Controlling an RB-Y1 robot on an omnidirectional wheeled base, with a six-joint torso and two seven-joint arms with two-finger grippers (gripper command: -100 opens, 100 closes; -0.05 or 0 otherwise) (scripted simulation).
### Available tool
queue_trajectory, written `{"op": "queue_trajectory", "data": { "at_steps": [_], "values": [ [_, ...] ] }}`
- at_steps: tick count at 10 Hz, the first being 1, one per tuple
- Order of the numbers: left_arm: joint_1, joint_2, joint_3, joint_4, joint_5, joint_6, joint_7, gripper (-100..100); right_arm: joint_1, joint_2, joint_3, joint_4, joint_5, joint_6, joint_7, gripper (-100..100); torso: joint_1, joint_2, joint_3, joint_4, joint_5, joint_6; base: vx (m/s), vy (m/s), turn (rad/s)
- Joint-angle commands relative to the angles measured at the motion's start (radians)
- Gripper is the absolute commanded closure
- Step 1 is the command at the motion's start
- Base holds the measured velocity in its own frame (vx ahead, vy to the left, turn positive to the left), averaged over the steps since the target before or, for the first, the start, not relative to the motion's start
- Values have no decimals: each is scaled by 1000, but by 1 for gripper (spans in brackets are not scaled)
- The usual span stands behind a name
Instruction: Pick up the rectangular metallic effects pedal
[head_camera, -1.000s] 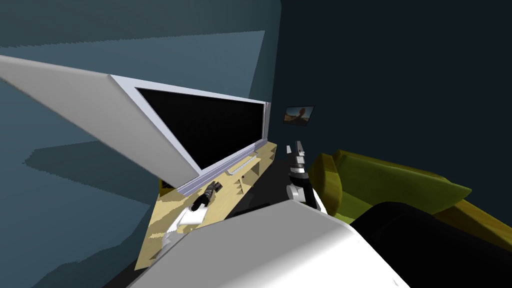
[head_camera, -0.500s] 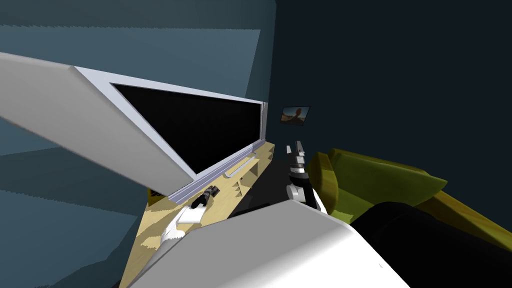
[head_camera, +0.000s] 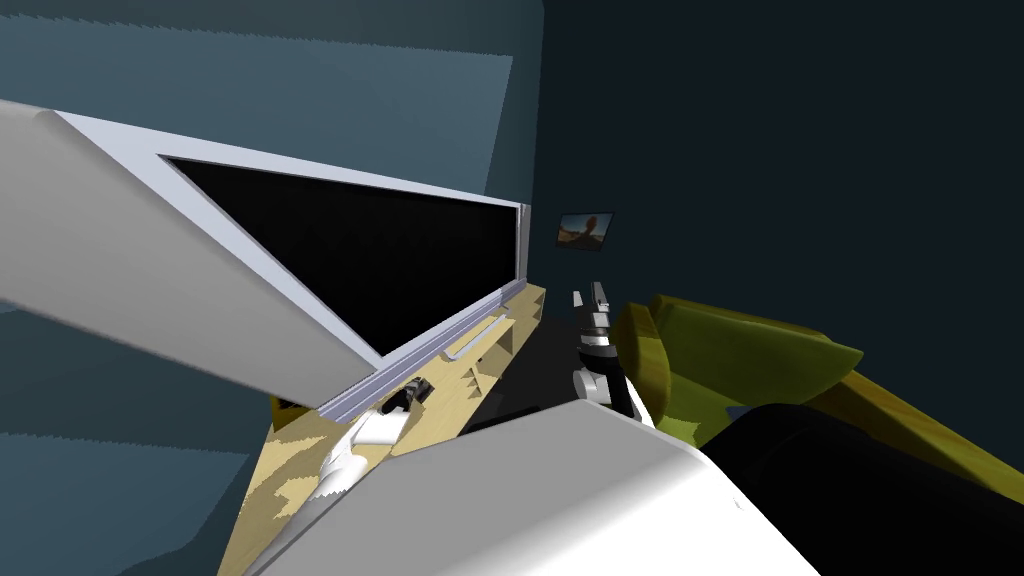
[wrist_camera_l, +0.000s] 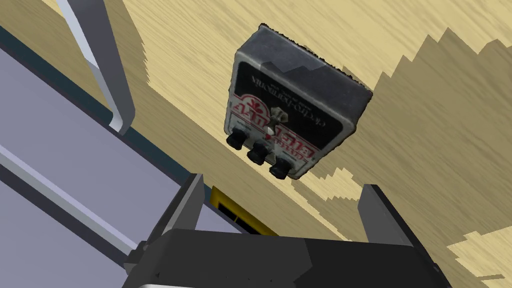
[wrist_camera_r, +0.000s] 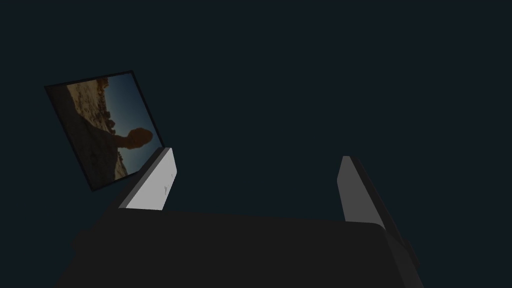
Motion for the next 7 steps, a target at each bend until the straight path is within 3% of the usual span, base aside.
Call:
{"op": "queue_trajectory", "data": {
  "at_steps": [1,2,3,4,7],
  "values": [
    [-13,17,-11,18,11,32,-9,-100,0,0,0,0,0,0,0,0,0,0,0,0,0,0,49,-22,-95],
    [-9,11,-7,10,7,20,-5,-100,0,0,0,0,0,0,0,0,-1,-1,0,0,0,0,23,-10,-17],
    [-11,12,-8,11,8,24,-6,0,0,0,0,0,0,0,0,0,0,1,0,0,0,0,0,0,0],
    [-16,2,-1,43,0,-2,-8,-100,0,0,0,0,0,0,0,0,0,2,1,0,0,0,23,5,-12],
    [-25,-13,10,97,-13,-44,-11,-100,0,0,0,0,0,0,0,0,2,0,0,0,0,0,45,18,-11]
  ]
}}
